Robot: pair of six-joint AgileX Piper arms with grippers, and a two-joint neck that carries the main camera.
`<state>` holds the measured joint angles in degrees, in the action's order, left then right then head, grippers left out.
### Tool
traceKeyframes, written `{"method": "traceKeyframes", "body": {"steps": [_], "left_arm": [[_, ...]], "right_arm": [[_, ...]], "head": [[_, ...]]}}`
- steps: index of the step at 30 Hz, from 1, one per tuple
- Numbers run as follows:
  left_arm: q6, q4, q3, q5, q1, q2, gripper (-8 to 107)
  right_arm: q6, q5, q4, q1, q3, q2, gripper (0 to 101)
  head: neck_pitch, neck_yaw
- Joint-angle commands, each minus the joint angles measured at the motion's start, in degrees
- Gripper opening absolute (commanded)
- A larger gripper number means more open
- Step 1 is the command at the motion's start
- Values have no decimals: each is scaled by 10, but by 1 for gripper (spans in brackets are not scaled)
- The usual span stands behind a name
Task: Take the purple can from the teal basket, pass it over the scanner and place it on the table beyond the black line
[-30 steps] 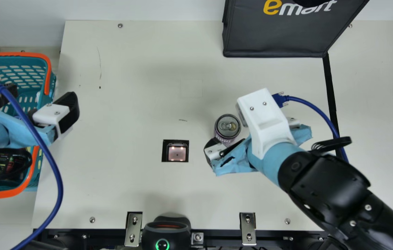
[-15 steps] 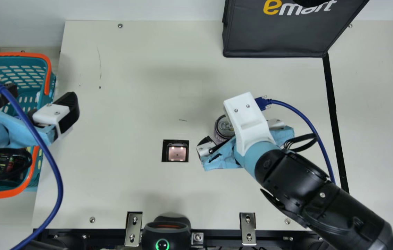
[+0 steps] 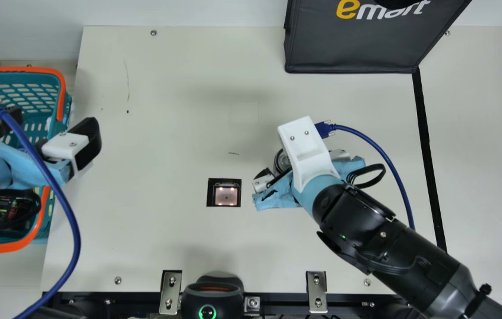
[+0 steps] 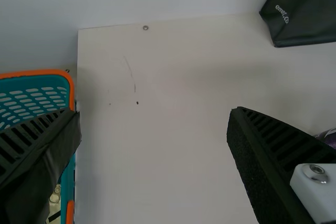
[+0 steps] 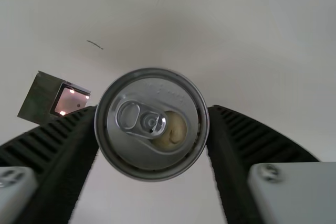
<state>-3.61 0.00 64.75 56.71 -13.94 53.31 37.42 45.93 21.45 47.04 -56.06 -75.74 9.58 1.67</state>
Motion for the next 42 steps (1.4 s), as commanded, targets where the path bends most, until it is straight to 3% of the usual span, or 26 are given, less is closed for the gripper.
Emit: {"method": "traceKeyframes", "body": {"steps": [1, 7, 8, 22, 28, 37, 42], "left_arm": [[0, 0, 0, 0, 0, 0, 90], [0, 0, 0, 0, 0, 0, 90], [0, 0, 0, 0, 0, 0, 90], [0, 0, 0, 0, 0, 0, 90], [0, 0, 0, 0, 0, 0, 90], [0, 0, 0, 0, 0, 0, 90], [0, 0, 0, 0, 0, 0, 90]], "right_arm": [[2, 2, 1, 1, -2, -3, 42], [7, 14, 6, 4, -20, -9, 2], [7, 17, 7, 5, -24, -10, 0], [-33, 75, -11, -15, -106, 3, 0], [-66, 88, -28, -41, -127, 11, 0], [-157, 104, -75, -129, -161, 27, 0], [-239, 114, -119, -205, -172, 42, 0]], "head": [[-17, -1], [-17, -1], [-17, -1], [-17, -1], [-17, 79], [-17, 199], [-17, 199]]}}
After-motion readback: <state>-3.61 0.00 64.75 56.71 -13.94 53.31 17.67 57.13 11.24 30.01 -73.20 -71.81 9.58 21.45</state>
